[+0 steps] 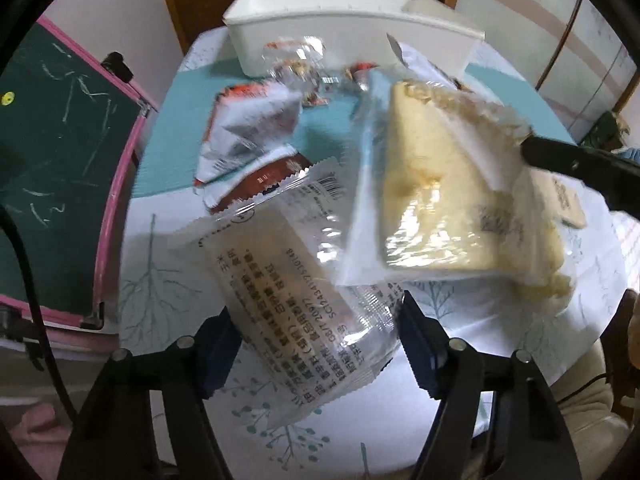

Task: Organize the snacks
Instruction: 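Carry both packs into the white bin and open both tools, then grasp the yellow puffed snack bag with the left tool while the right tool grasps the brown paper biscuit bag, then carry both bags over the white bin and release them inside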

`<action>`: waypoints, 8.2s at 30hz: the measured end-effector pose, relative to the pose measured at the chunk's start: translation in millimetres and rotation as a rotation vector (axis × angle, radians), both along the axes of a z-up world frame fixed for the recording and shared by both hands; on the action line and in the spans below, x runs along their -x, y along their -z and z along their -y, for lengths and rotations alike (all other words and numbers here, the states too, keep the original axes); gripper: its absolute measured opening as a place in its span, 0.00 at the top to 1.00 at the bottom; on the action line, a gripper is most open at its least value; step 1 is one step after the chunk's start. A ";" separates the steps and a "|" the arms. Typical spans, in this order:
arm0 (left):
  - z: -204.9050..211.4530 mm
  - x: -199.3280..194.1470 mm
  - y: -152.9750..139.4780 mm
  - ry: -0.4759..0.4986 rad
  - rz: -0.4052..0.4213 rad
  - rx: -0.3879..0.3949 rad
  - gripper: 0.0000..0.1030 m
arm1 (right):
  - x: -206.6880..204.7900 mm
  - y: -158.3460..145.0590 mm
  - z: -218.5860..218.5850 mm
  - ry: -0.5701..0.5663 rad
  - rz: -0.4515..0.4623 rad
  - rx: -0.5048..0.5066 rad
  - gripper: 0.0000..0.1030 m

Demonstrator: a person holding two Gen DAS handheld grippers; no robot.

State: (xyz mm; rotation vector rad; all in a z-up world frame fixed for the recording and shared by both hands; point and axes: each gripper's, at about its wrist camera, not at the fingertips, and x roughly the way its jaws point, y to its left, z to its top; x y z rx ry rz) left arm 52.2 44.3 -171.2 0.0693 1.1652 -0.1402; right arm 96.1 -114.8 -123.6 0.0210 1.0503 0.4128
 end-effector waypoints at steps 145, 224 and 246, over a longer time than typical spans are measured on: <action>160.2 -4.6 35.7 0.067 -0.130 0.057 0.44 | -3.0 70.4 91.6 -0.385 -0.081 0.312 0.30; 10.0 -275.6 -182.8 -0.064 0.296 0.034 0.07 | -246.9 -130.2 2.0 0.251 0.154 0.091 0.42; 31.0 -252.8 -165.9 0.014 0.261 -0.019 0.05 | -222.7 -110.4 10.8 0.267 0.189 0.118 0.42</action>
